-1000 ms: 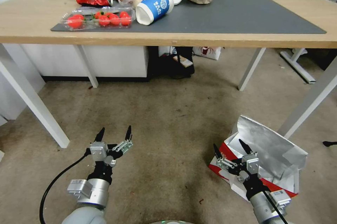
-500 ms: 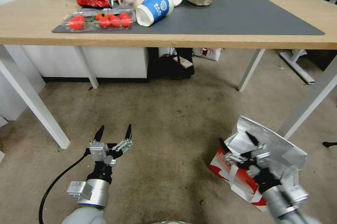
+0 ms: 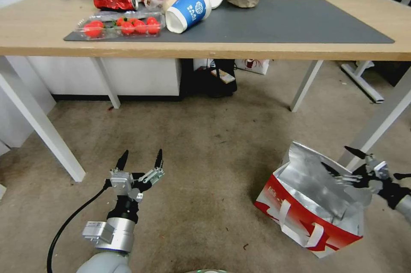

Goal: Pick up the food delivery bag from the floor and place it on the table.

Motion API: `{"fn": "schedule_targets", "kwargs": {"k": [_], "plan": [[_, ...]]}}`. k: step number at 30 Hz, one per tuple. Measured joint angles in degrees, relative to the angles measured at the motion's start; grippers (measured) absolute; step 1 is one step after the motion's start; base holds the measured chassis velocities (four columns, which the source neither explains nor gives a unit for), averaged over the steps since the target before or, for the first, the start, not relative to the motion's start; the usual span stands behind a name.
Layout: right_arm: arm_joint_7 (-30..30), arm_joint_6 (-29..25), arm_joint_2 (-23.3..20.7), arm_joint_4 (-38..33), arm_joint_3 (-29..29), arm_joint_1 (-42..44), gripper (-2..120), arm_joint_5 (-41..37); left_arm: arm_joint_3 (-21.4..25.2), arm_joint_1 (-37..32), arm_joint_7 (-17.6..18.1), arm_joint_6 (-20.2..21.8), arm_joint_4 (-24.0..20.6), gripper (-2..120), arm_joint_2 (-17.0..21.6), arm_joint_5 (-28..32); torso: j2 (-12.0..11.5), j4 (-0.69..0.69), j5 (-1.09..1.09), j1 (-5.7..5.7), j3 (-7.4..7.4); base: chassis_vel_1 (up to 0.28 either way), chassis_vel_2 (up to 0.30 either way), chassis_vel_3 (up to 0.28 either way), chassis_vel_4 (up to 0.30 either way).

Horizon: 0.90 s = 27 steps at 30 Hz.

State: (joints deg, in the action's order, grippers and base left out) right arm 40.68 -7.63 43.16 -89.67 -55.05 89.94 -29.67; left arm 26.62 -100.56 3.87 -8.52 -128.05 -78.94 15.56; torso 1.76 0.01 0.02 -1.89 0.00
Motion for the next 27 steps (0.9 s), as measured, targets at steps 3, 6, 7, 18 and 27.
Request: {"fn": "schedule_targets", "kwargs": {"k": [3, 6, 7, 18, 27], "plan": [[0.78, 0.00, -2.03, 3.37, 0.70, -1.16, 100, 0.92, 0.02, 0.06, 0.03, 0.03, -0.01, 100, -0.30, -0.21, 0.02, -0.01, 0.00, 0.00, 0.00, 0.000, 0.000, 0.000, 0.000], [2.49, 0.50, -4.04, 7.56, 1.82, -2.68, 100, 2.40, -0.10, 0.21, 0.05, 0.12, 0.06, 100, -0.83, -0.64, 0.03, -0.02, -0.01, 0.00, 0.00, 0.000, 0.000, 0.000, 0.000], [2.49, 0.50, -4.04, 7.56, 1.82, -2.68, 100, 2.40, -0.10, 0.21, 0.05, 0.12, 0.06, 100, -0.83, -0.64, 0.03, -0.02, -0.01, 0.00, 0.00, 0.000, 0.000, 0.000, 0.000], [6.72, 1.22, -4.80, 14.51, 6.22, -6.94, 100, 8.71, -0.27, 0.18, 0.09, 0.20, 0.47, 100, -1.75, -1.04, 0.08, -0.01, -0.01, -0.01, 0.00, 0.000, 0.000, 0.000, 0.000], [7.97, 1.02, -3.91, 17.48, 7.82, -9.14, 97, 10.77, -0.13, -0.06, 0.16, 0.05, 0.50, 100, -1.82, -1.23, 0.09, -0.01, -0.01, -0.01, 0.00, 0.000, 0.000, 0.000, 0.000]]}}
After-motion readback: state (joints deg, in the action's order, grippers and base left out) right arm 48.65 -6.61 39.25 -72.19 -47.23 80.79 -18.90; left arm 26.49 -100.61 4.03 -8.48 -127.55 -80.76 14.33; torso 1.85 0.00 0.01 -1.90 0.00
